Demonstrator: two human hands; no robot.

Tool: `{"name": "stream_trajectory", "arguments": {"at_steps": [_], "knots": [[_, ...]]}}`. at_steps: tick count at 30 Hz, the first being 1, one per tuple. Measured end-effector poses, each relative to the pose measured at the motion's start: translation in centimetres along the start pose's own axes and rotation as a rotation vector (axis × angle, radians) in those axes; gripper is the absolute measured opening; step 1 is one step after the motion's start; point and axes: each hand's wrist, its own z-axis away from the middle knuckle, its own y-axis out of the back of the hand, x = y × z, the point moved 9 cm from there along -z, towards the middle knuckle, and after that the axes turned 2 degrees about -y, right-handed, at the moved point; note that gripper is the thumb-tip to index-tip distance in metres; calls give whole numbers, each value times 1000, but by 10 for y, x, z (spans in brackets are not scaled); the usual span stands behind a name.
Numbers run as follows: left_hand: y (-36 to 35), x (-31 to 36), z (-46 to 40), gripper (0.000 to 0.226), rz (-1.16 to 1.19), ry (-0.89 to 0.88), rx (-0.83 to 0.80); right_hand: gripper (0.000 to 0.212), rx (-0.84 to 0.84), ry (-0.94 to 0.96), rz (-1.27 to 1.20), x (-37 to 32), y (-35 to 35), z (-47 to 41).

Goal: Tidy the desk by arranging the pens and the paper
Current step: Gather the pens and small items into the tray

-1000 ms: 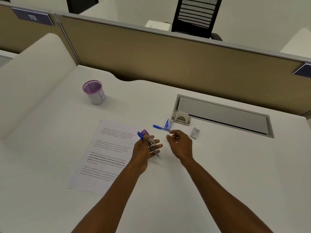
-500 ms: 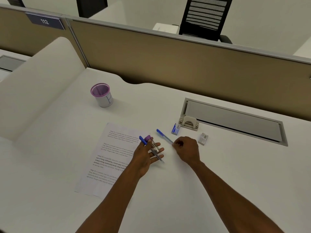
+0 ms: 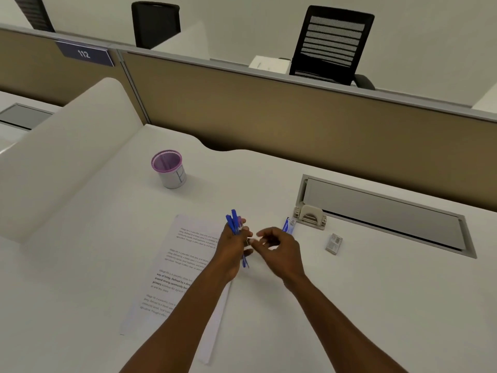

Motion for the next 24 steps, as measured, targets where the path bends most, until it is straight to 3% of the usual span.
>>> {"name": "stream_trajectory", "arguments": {"at_steps": [5, 8, 11, 15, 20, 24], "knots": [[-1, 24, -34, 27, 80, 163, 7, 25, -177, -195, -81, -15, -30, -42], [-4, 40, -57, 32, 62, 248, 13, 20, -273, -364, -291, -19, -62, -61], [-8, 58, -78, 29, 7, 273, 24, 25, -181, -479, -305, -15, -76, -90], [-10, 73, -105, 25, -93, 223, 10, 14, -34, -574, -327, -4, -76, -123], [-5, 82, -132, 19, -261, 76, -23, 7, -44, -544, -409, 6, -78, -148], [5, 84, -148, 21, -340, 37, -12, 12, 54, -524, -284, 17, -72, -162]]}}
